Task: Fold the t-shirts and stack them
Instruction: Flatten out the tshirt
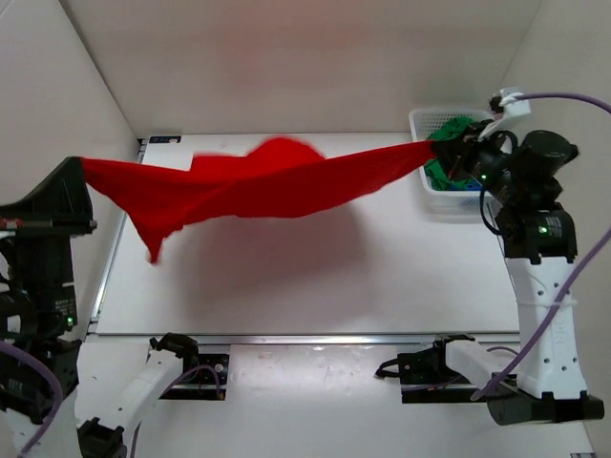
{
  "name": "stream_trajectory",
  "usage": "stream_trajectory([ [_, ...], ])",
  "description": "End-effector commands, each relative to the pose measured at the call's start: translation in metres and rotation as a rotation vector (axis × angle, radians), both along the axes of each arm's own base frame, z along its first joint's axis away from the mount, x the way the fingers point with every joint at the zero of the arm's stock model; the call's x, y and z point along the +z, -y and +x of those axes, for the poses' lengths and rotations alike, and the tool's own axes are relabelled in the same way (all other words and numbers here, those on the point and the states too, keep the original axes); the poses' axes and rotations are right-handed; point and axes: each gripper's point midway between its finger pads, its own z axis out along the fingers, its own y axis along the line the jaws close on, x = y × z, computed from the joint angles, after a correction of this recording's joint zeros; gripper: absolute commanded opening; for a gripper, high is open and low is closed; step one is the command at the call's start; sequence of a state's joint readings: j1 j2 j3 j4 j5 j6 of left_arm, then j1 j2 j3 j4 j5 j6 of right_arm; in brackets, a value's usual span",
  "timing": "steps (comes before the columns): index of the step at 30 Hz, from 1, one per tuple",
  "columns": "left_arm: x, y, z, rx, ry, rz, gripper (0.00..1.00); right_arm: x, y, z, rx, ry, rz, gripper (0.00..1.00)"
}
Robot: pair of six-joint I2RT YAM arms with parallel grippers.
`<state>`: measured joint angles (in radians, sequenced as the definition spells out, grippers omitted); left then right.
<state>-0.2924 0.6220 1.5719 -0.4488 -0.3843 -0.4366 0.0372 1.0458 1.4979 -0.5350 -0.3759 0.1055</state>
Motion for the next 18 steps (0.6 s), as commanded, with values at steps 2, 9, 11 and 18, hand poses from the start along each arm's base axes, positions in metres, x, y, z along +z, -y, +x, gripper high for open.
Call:
stream_trajectory([
  [2,0.032,-0.002,0.000,0.011,0.026,0.015,0.00,0.112,0.011,-0.071,-0.002,0.335,0.018,0.00],
  [9,0.038,0.010,0.045,0.048,-0.013,0.070,0.00,0.120,0.002,-0.038,0.061,0.305,0.036,0.00],
  [11,0.021,0.020,0.078,0.062,-0.073,0.112,0.00,0.104,0.001,-0.015,0.073,0.256,0.038,0.00],
  [18,-0.074,0.050,0.198,0.047,-0.302,0.236,0.00,-0.013,-0.028,0.090,0.089,-0.019,-0.008,0.00],
])
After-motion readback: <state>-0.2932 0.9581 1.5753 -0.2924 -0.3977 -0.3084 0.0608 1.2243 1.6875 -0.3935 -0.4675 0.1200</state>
